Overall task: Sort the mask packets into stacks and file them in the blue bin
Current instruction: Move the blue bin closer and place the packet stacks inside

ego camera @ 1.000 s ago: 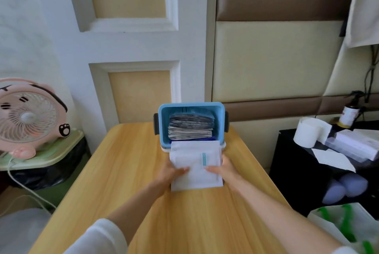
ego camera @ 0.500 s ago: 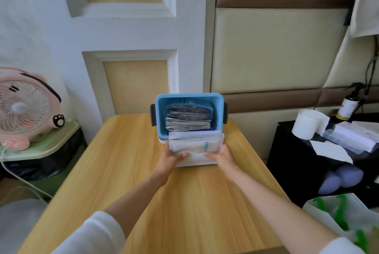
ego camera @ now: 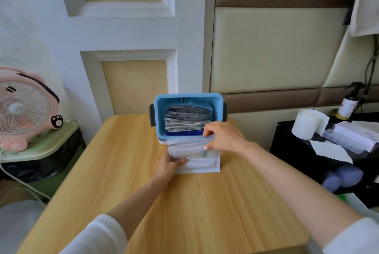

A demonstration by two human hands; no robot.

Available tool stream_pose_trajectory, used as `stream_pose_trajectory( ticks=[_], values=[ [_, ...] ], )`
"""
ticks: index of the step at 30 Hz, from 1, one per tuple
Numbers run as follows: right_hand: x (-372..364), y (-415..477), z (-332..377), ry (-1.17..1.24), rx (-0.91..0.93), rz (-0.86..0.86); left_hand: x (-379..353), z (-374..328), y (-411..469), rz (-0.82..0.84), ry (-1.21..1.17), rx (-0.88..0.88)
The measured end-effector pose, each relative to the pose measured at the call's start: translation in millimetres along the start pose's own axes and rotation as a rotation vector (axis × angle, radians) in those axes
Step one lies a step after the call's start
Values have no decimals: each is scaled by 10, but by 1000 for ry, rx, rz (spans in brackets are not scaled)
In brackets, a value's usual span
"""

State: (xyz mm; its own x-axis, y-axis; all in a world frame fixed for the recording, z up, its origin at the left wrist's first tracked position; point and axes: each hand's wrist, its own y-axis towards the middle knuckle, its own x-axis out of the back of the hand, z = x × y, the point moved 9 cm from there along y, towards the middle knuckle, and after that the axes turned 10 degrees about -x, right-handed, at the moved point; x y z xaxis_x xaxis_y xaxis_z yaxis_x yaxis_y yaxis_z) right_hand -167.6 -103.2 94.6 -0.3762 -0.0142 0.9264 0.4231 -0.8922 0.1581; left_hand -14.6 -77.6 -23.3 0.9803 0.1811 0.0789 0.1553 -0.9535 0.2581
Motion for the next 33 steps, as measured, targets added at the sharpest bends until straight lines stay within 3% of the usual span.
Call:
stream_pose_trajectory(
  ticks=[3,6,8,12,14,17,21,26,31,33],
  values=[
    [-48,19,322,-507,155,59,5,0,11,-4,-16,-19],
    [-43,20,539,-738,196,5,10,37,30,-17,-17,-12],
    [-132,30,527,-667,107,19,30,52,38,-39,-14,2],
    [-416,9,271,-235,-160,233,35,81,51,-16,37,-2],
    [-431,14,218,-115,-220,253,18,66,42,14,48,-7],
    [-369,77,246,-202,-183,191,5,33,29,60,60,25],
    [-310,113,226,-213,-145,178,-17,16,20,190,282,9],
    [-149,123,292,-283,-89,43,45,-94,-21,15,212,-60],
    [-308,50,192,-366,-91,96,-181,17,-30,213,252,-42],
    [-322,40,156,-342,-115,111,-183,18,-24,200,298,-41]
  ],
)
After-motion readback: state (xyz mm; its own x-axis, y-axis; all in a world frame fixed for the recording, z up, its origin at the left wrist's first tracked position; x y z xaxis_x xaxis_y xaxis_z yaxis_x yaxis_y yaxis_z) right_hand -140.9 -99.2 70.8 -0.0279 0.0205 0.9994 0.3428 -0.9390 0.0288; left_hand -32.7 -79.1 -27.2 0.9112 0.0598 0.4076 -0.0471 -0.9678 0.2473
